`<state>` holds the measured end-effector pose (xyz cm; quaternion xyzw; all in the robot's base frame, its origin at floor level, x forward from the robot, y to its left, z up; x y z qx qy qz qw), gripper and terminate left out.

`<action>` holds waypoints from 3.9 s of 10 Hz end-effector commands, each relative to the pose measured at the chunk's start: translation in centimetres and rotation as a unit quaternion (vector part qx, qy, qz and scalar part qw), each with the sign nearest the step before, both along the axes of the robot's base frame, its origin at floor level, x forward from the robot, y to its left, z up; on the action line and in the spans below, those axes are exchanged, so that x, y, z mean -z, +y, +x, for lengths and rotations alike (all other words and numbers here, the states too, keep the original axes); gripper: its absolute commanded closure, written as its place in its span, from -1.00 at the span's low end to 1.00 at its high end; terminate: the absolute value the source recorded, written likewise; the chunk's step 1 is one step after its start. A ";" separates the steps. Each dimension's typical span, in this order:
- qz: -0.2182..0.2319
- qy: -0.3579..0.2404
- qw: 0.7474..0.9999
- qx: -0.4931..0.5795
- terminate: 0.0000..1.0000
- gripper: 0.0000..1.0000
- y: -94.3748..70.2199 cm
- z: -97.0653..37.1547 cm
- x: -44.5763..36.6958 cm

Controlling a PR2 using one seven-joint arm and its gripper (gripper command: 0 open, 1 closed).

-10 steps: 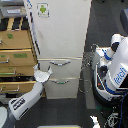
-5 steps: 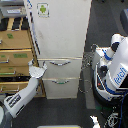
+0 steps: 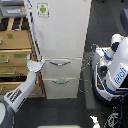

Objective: Opening the fridge

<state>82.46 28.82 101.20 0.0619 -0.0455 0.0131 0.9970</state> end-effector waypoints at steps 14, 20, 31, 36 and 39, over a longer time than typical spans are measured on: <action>-0.124 -0.013 0.991 0.056 -1.00 1.00 -1.0 9.9 -2.0; -0.125 -0.001 0.990 0.058 -1.00 1.00 -0.2 10.4 0.0; -0.129 0.009 0.989 0.070 -1.00 1.00 -0.9 8.5 1.2; -0.097 -0.014 0.954 0.282 -1.00 1.00 -6.5 -15.7 -7.9; -0.113 -0.071 0.927 0.351 -1.00 1.00 -10.3 -29.3 -19.7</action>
